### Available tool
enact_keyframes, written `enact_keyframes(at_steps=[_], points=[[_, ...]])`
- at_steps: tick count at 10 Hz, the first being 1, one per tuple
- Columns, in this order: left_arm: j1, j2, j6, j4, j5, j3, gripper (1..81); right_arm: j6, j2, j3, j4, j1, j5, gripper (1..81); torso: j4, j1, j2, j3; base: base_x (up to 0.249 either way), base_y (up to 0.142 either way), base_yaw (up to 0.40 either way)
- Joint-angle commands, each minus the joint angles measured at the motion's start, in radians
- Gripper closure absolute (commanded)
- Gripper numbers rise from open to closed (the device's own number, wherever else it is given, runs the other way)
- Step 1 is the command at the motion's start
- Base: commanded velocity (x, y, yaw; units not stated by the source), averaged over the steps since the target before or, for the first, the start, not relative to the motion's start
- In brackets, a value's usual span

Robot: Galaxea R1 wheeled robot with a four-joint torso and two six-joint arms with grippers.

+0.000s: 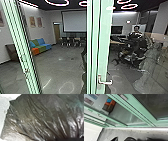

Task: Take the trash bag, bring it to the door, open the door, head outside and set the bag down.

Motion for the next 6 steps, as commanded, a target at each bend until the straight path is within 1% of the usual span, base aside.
enact_keyframes(at_steps=[1, 3, 4, 5, 6], points=[[-0.071, -0.007, -0.003, -0.008, 0.051, 0.001, 81.1, 0.003, -0.131, 0.066, 0.209, 0.346, -0.242, 1.0, 0.0, 0.0, 0.0, 0.0, 0.0, 0.0, 0.0], [-0.071, -0.005, -0.005, -0.01, 0.049, 0.001, 81.1, 0.003, -0.128, 0.043, 0.298, 0.491, -0.322, 1.0, 0.0, 0.0, 0.0, 0.0, 0.0, 0.0, 0.0], [-0.071, -0.004, -0.005, -0.01, 0.049, 0.0, 81.1, 0.003, -0.122, 0.023, 0.363, 0.562, -0.38, 1.0, 0.0, 0.0, 0.0, 0.0, 0.0, 0.0, 0.0], [-0.071, -0.004, -0.005, -0.01, 0.049, 0.0, 81.1, 0.011, -0.118, 0.0, 0.398, 0.639, -0.435, 1.0, 0.0, 0.0, 0.0, 0.0, 0.0, 0.0, 0.0], [-0.071, -0.004, -0.005, -0.018, 0.051, 0.0, 81.1, 0.05, -0.107, -0.038, 0.406, 0.688, -0.481, 1.0, 0.0, 0.0, 0.0, 0.0, 0.0, 0.0, 0.0]])
